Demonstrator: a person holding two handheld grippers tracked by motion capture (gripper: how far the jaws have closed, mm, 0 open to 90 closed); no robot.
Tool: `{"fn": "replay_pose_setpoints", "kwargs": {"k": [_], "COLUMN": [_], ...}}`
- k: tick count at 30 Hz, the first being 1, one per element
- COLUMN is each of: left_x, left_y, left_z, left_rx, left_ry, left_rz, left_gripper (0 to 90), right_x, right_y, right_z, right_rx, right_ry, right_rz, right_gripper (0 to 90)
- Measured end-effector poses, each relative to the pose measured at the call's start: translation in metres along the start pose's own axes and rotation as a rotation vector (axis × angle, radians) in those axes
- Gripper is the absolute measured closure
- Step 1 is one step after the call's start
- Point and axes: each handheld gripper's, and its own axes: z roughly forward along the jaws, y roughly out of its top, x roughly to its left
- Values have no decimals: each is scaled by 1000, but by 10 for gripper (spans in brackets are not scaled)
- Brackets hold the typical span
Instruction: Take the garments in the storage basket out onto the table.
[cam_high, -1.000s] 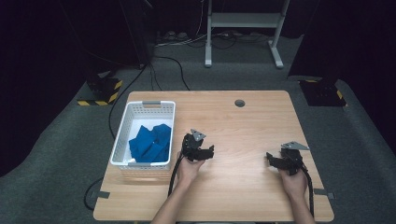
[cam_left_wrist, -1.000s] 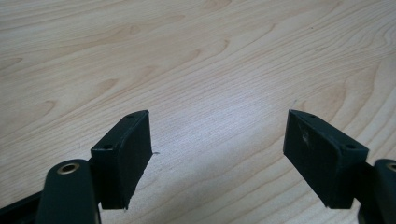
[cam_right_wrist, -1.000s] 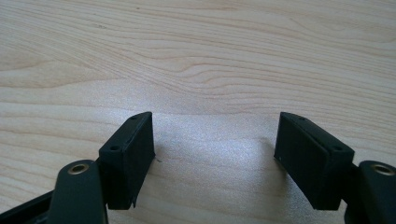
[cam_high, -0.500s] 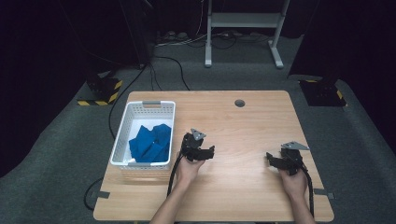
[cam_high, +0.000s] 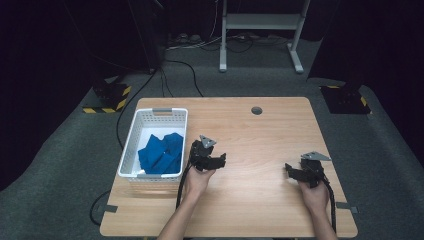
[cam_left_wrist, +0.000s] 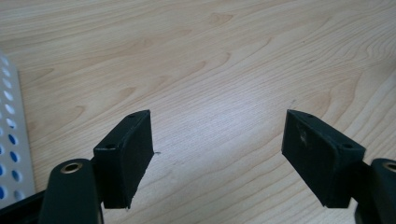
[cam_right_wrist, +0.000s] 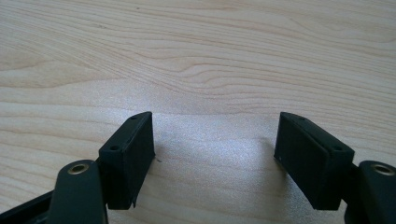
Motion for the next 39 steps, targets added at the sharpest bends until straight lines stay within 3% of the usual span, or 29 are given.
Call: {"fn": "replay_pose_setpoints", "kwargs": {"k": [15,25,31,39], "left_x": [10,20,27,34], "left_y": [7,9,10,7], "left_z": [-11,-20,-25,-30], "left_rx": [-9,-7,-13,-19], "left_ry": [-2,19,8,26], "left_rz": [-21,-22,-58,-65], "left_gripper": [244,231,200,194], "right_x": [0,0,0,0], "right_y": [0,0,0,0], "right_z": [0,0,0,0], "right_rx": [-1,-1,-1,0], "right_ry": [3,3,2,1], "right_rz": [1,1,2,2], "right_gripper": [283,283,283,283]}}
